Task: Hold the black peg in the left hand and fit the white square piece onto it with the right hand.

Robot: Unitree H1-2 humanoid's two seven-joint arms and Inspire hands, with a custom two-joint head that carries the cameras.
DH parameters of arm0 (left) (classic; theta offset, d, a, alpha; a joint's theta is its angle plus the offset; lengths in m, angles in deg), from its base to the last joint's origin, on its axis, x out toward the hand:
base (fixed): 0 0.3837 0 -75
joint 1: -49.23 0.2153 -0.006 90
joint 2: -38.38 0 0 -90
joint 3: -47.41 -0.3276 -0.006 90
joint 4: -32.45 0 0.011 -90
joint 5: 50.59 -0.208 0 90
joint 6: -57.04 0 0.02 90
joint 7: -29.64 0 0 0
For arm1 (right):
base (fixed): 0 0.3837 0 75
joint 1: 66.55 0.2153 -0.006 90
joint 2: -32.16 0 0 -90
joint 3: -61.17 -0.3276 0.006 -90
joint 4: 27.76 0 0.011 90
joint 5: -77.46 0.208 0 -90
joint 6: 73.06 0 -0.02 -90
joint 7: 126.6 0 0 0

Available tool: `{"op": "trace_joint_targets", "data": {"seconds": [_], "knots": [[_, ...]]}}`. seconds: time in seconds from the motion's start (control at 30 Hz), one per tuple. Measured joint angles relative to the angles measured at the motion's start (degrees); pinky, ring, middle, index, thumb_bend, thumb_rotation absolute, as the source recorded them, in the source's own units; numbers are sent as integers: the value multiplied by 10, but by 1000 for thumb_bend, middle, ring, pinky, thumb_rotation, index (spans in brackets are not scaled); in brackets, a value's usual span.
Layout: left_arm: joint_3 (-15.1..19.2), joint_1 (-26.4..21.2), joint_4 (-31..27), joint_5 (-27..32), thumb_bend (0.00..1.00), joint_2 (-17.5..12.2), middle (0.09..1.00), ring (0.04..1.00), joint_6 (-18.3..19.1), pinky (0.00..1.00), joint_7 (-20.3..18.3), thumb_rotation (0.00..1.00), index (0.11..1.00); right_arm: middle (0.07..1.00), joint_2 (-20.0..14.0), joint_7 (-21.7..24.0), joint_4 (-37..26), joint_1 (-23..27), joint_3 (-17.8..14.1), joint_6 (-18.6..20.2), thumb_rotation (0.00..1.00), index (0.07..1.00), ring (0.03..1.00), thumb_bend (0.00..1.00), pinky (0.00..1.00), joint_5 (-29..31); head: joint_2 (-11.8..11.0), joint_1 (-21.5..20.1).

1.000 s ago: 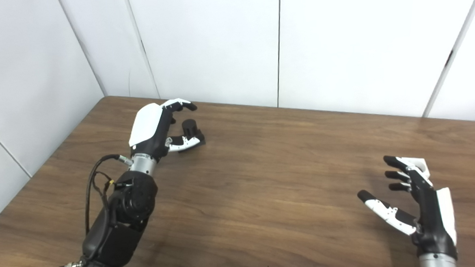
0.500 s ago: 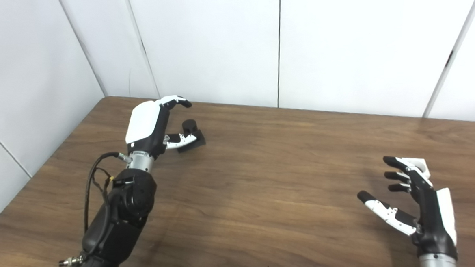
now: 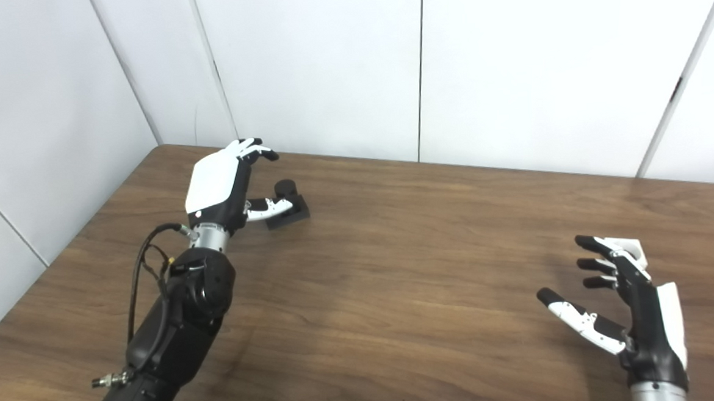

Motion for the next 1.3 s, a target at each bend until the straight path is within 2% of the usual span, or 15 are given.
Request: {"op": "trace_joint_targets", "data": {"seconds": [0.2,0.5,0.77,0.9,1.3], "knots": [[-12,-3,13,-3,844,-2,914,942,22,916,-7,457,736,794,0,0,0,-1,-1,-2,295,738,714,665,602,0,1,-2],[-30,-10,19,-9,891,-9,928,960,48,976,-21,471,746,798,0,0,-3,-4,-2,-4,287,731,714,660,597,1,3,-4],[-47,-14,33,-9,909,-12,931,959,58,948,-31,499,749,799,0,-3,-4,-5,-2,-4,276,723,711,644,591,0,4,-7],[-54,-22,52,-10,907,-17,937,970,63,968,-34,503,759,798,0,-3,-5,-5,-2,-4,262,719,712,644,600,0,4,-7],[-65,-30,94,-9,904,-19,935,969,64,983,-31,503,756,799,0,-4,-6,-6,-3,-4,307,712,716,646,601,-1,4,-9]]}}
